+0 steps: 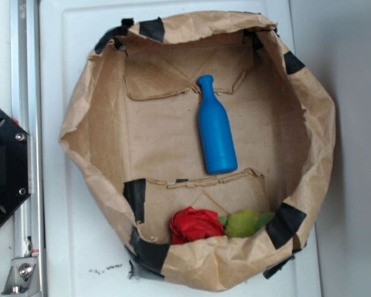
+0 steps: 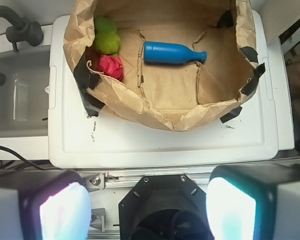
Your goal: Grab the blue bottle.
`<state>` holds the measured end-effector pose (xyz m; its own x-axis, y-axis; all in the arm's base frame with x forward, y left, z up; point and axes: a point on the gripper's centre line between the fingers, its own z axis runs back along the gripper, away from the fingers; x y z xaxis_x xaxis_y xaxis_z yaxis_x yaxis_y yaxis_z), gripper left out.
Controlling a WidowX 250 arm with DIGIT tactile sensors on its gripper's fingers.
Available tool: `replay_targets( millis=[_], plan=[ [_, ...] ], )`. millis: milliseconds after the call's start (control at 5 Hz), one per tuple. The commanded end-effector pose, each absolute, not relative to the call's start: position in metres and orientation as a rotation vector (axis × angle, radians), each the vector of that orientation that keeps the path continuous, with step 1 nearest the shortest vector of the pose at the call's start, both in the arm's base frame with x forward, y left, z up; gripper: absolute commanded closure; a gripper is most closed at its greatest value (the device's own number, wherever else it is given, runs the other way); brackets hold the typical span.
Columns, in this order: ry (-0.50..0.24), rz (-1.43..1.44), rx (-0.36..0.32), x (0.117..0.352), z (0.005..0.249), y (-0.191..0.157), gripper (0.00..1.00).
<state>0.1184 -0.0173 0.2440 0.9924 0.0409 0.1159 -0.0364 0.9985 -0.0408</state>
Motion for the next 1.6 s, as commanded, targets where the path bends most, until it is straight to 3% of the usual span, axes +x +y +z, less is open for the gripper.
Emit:
replay_targets(
  millis=[0,400,600,800,1000,1200,1400],
  plan=[
    [-0.117,0.039,-0.039,0.118,0.244,-0.017,0.00],
    [-0.116,0.143,0.004,0.208,0.233,-0.023,0.00],
    [-0.148,0.252,0.050,0.234,0.210,-0.018,0.00],
    [-0.236,0.505,0.020,0.235,0.193,-0.018,0.00],
    [-0.155,0.765,-0.028,0.233,0.182,-0.024,0.00],
    [-0.090,1.026,-0.127,0.216,0.177,-0.034,0.00],
    [-0.090,1.026,-0.127,0.216,0.177,-0.034,0.00]
  ],
)
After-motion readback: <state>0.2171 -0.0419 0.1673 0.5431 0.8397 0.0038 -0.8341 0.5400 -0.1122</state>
